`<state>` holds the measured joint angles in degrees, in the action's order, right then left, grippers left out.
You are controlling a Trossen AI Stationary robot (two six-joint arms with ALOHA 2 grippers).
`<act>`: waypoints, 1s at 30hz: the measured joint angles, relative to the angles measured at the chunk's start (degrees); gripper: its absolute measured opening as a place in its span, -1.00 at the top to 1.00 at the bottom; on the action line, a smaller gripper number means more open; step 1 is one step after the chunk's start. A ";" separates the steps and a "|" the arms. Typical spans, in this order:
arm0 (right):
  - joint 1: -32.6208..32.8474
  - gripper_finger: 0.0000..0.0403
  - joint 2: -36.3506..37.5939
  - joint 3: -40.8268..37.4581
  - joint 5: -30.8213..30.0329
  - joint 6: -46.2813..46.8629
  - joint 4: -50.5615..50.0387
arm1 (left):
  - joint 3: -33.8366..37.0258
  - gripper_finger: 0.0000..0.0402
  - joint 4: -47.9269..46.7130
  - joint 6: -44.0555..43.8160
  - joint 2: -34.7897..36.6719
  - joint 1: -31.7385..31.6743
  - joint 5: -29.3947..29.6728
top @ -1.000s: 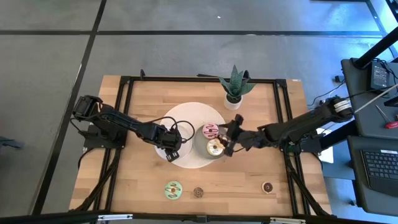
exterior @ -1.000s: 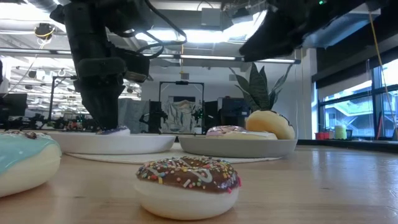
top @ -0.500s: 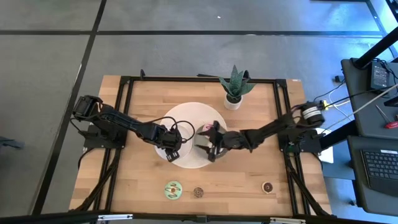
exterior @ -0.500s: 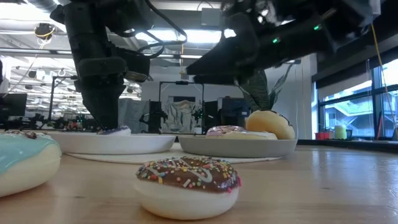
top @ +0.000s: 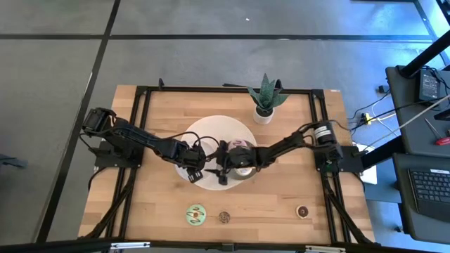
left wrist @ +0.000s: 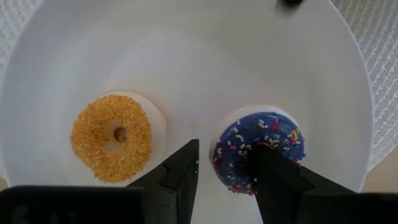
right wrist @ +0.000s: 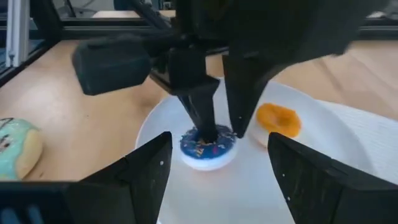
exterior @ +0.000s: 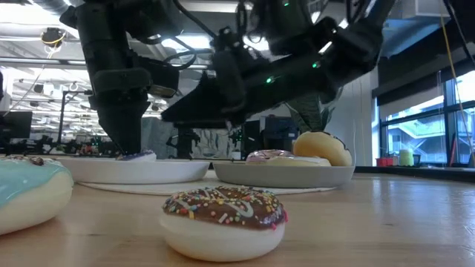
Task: Pick & Place donuts
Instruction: Put the small blue donut on the white plate
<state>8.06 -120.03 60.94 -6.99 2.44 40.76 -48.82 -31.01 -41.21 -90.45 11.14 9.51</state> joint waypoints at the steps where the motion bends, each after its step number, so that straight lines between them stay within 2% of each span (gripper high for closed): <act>1: -0.03 -0.32 -0.88 0.82 0.05 0.00 -0.05 | 0.00 0.36 0.00 0.02 0.00 0.00 0.03; 7: -0.03 -0.32 -5.55 5.68 0.56 0.02 -0.23 | 0.00 0.36 -0.01 0.02 -0.02 0.00 1.46; 14: -0.09 -0.32 -7.71 9.67 1.70 -0.15 -5.96 | 0.00 0.34 -0.01 0.02 -0.02 0.00 1.43; 30: -0.07 -0.32 -7.93 10.06 1.69 0.30 -6.79 | 0.00 0.35 -0.01 0.00 -0.02 0.00 1.32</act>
<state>7.99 -127.96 71.00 -5.30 2.73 33.96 -48.82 -31.03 -41.21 -90.48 11.14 10.83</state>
